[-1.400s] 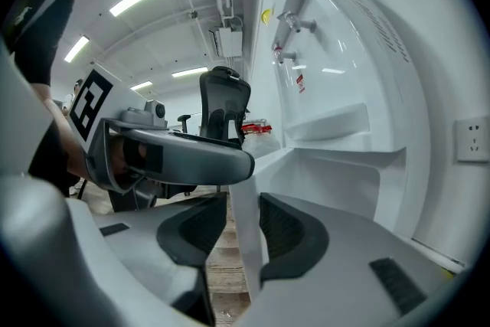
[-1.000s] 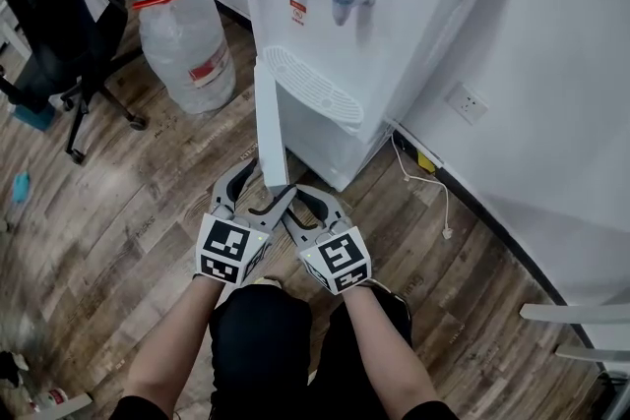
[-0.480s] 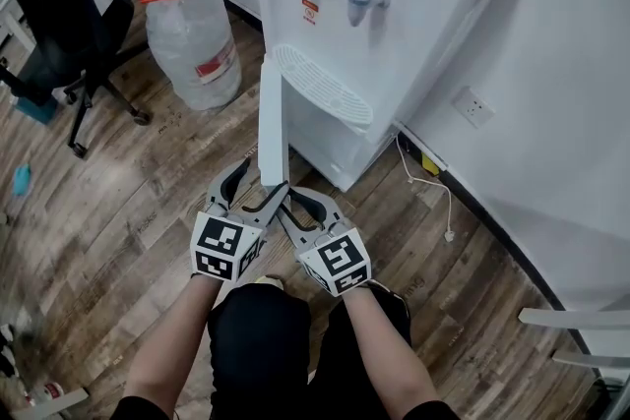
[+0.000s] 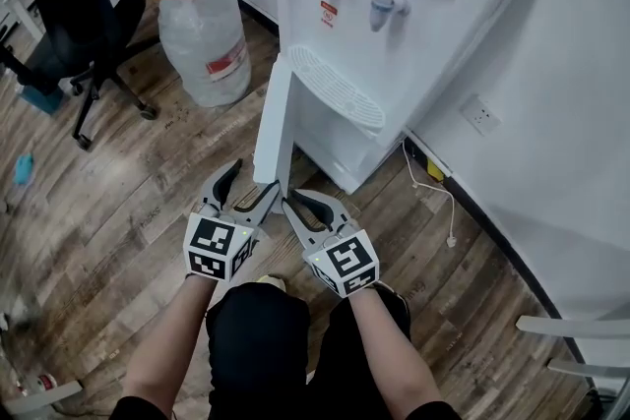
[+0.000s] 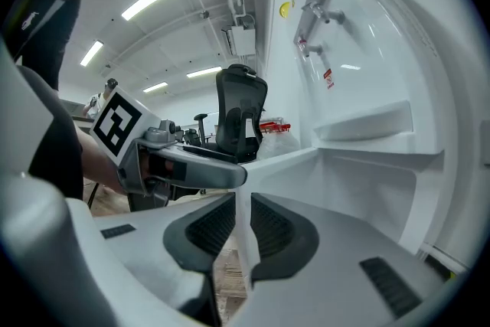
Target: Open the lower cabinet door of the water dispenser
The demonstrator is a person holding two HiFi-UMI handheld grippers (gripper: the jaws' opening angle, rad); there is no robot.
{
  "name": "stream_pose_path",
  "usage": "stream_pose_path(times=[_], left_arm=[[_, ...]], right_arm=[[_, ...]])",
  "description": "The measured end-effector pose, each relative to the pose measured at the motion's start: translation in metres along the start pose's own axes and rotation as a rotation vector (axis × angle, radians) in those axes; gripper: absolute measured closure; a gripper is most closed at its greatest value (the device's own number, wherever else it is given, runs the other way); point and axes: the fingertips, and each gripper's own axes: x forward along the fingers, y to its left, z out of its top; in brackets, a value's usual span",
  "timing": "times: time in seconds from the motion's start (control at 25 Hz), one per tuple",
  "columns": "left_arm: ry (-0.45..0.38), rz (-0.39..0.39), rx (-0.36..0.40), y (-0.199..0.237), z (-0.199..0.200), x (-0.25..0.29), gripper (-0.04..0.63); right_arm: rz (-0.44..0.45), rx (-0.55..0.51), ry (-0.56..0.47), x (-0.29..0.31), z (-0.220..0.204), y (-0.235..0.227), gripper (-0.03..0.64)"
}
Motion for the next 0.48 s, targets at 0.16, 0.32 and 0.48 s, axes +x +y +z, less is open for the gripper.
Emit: stream_pose_path(times=[0.16, 0.32, 0.48], left_arm=[[0.004, 0.026, 0.003, 0.012, -0.002, -0.007, 0.281], [0.009, 0.056, 0.017, 0.026, -0.005, -0.015, 0.288], [0.013, 0.100, 0.011, 0.045, -0.009, -0.024, 0.311]], right_arm=[[-0.004, 0.013, -0.012, 0.001, 0.004, -0.003, 0.556], [-0.012, 0.010, -0.019, 0.001, 0.008, -0.006, 0.566], [-0.009, 0.006, -0.018, 0.004, 0.011, -0.005, 0.571]])
